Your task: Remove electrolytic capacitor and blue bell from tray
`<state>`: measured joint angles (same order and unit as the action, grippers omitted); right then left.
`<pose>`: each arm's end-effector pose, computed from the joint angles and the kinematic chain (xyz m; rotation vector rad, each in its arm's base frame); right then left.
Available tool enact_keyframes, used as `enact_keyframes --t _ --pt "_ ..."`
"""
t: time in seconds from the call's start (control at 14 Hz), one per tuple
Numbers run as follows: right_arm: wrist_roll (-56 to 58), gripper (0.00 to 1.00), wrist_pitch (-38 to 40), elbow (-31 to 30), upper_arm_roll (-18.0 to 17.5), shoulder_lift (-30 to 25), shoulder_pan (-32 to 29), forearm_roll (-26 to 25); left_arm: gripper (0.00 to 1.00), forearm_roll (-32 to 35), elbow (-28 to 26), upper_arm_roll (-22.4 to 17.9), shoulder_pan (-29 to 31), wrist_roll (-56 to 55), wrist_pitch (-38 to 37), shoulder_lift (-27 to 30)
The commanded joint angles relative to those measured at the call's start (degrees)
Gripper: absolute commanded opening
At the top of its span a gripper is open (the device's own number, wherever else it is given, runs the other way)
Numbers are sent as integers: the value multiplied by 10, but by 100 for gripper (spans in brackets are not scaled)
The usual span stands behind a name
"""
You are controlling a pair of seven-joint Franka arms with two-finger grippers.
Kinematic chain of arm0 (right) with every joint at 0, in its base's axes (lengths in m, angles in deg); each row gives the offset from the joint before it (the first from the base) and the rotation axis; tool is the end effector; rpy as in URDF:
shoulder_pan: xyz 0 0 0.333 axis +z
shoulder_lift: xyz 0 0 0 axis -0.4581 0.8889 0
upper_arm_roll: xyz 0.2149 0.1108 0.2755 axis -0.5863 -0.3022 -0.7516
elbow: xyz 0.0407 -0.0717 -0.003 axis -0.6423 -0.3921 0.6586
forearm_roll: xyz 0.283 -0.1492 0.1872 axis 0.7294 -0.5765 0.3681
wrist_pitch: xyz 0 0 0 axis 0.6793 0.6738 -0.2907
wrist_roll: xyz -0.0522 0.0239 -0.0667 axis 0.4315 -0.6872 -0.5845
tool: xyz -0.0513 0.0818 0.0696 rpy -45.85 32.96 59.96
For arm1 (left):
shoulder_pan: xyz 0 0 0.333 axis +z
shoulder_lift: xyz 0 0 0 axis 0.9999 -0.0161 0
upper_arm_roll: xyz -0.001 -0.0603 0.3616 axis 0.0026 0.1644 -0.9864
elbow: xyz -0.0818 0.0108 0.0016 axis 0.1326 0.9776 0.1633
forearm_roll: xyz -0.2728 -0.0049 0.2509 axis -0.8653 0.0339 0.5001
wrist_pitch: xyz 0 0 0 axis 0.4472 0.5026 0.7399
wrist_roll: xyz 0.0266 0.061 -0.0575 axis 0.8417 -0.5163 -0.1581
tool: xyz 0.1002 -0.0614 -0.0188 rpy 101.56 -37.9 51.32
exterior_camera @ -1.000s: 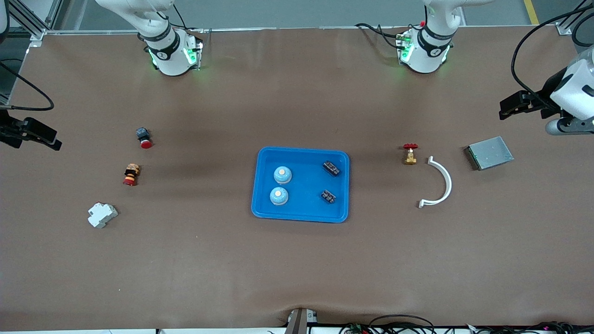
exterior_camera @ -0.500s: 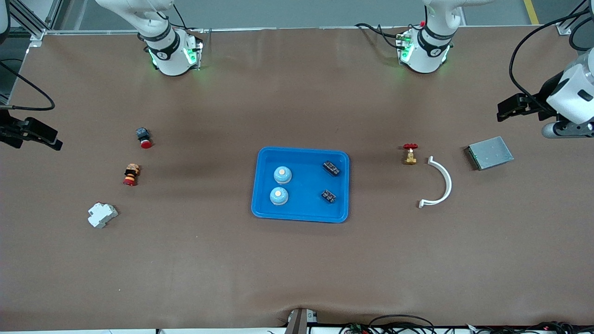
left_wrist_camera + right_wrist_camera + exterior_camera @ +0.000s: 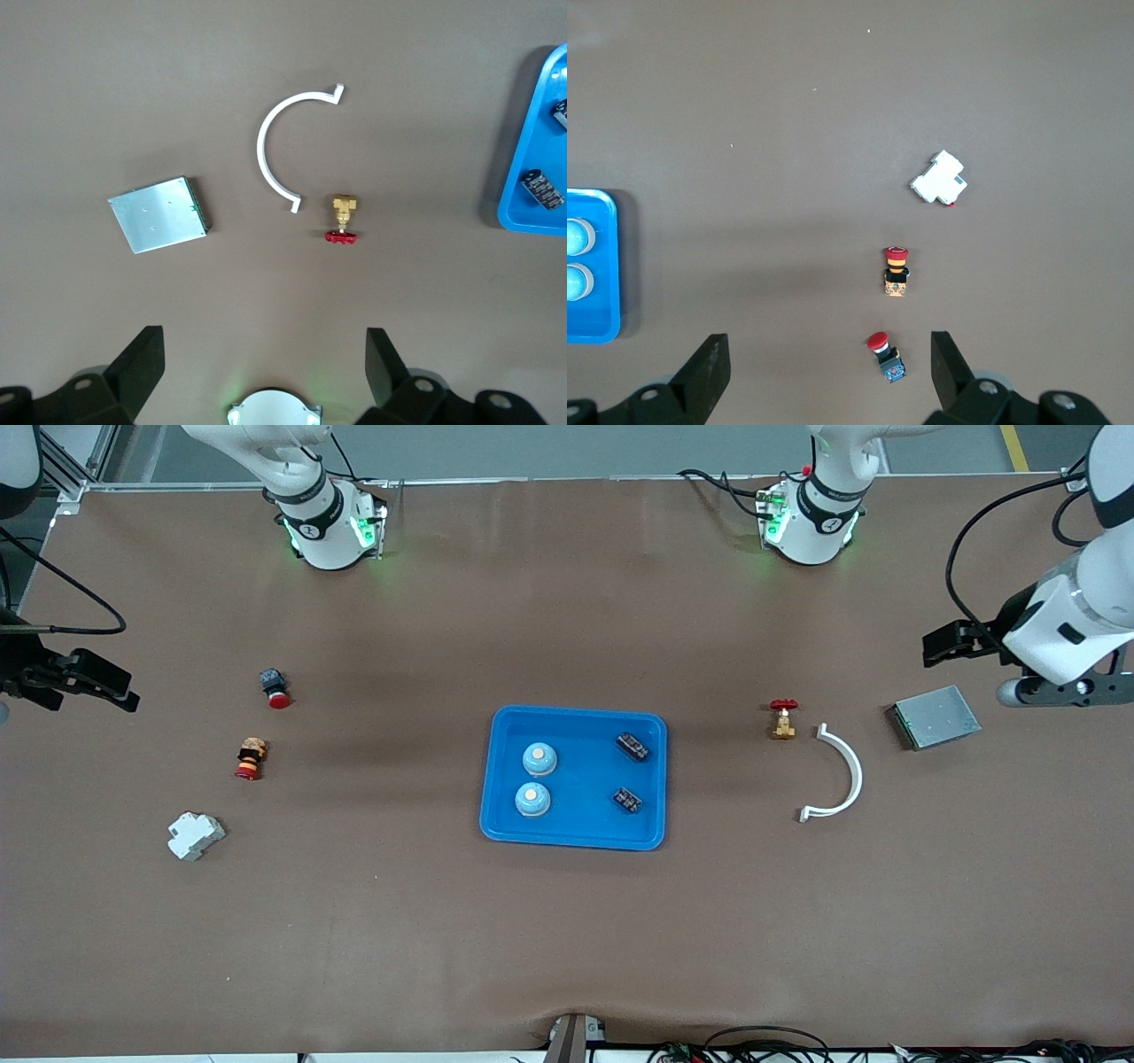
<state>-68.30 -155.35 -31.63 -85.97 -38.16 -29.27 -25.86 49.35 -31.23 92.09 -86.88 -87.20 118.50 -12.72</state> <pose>0.5593 -0.0262 0.6444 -3.1246 0.0654 -0.0649 0.5310 -0.0554 0.6108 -3.0864 -0.0171 0.2924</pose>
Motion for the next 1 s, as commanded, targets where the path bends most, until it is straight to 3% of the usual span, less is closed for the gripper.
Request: enact_keyframes --t 0.0,0.14,0.64,0.93 --pt "2 100 -5 -15 0 -13 -4 6 100 -12 5 9 -1 -16 -8 -24" --pt "2 100 -6 -23 0 -14 -5 6 100 -49 6 9 2 -21 -7 -46" --pt "5 100 -6 -22 3 -14 -6 6 100 -58 8 14 -24 -81 -2 -79" --pt "0 100 -10 -22 1 -14 -2 7 100 -59 8 15 -69 -264 63 -107"
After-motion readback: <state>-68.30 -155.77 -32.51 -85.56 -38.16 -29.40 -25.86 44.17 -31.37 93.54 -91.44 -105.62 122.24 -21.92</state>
